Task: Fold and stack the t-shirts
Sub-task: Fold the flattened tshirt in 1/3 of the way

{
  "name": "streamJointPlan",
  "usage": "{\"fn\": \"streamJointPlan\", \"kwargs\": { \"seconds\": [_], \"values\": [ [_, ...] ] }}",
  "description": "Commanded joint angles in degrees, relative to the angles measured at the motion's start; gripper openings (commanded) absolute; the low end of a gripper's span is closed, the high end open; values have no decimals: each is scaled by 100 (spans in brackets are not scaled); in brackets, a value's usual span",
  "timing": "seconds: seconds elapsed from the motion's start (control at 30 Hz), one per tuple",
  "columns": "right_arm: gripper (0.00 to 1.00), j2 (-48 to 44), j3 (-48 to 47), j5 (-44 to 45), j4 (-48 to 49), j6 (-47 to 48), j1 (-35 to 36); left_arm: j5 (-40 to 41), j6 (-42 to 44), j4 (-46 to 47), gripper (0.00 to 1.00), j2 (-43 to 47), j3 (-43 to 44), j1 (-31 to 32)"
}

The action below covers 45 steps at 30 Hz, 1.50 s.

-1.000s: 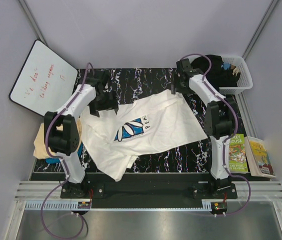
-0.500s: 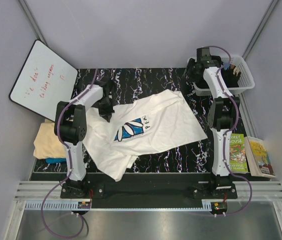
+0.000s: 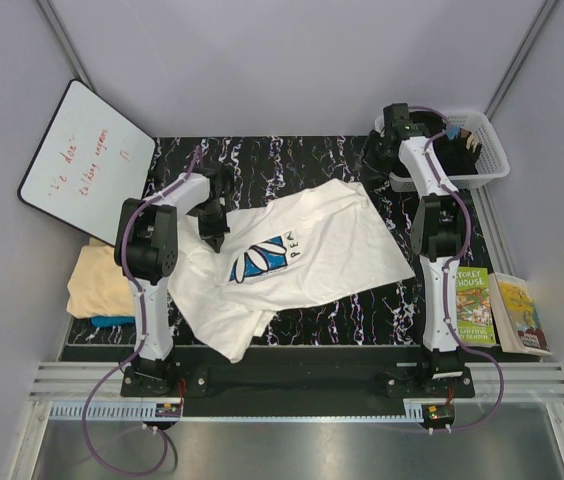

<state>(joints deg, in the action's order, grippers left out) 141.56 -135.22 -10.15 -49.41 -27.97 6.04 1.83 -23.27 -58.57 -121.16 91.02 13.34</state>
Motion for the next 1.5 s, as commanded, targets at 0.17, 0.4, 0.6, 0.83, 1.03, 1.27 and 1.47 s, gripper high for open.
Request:
{"fn": "streamJointPlan", "kwargs": {
  "seconds": [0.17,0.4,0.6,0.83,1.03,1.27,1.47],
  "values": [
    [56,-23,347,119,-236,46,125,63,-125,64,0,-180,135,10],
    [52,311,66,233,-219,98,143,99,-125,82,0,-223,38,28],
    [50,478,-127,347,-201,133,143,90,-134,82,0,-241,21,54],
    [50,557,-163,698,-210,265,143,64,-108,82,0,-267,38,54],
    [50,654,-286,927,-174,318,143,46,-90,65,0,-294,29,63],
    [46,926,-444,954,-174,274,143,72,-73,12,0,-285,47,63],
    [45,988,-409,954,-236,169,143,108,-55,-41,0,-320,73,63]
  ]
}}
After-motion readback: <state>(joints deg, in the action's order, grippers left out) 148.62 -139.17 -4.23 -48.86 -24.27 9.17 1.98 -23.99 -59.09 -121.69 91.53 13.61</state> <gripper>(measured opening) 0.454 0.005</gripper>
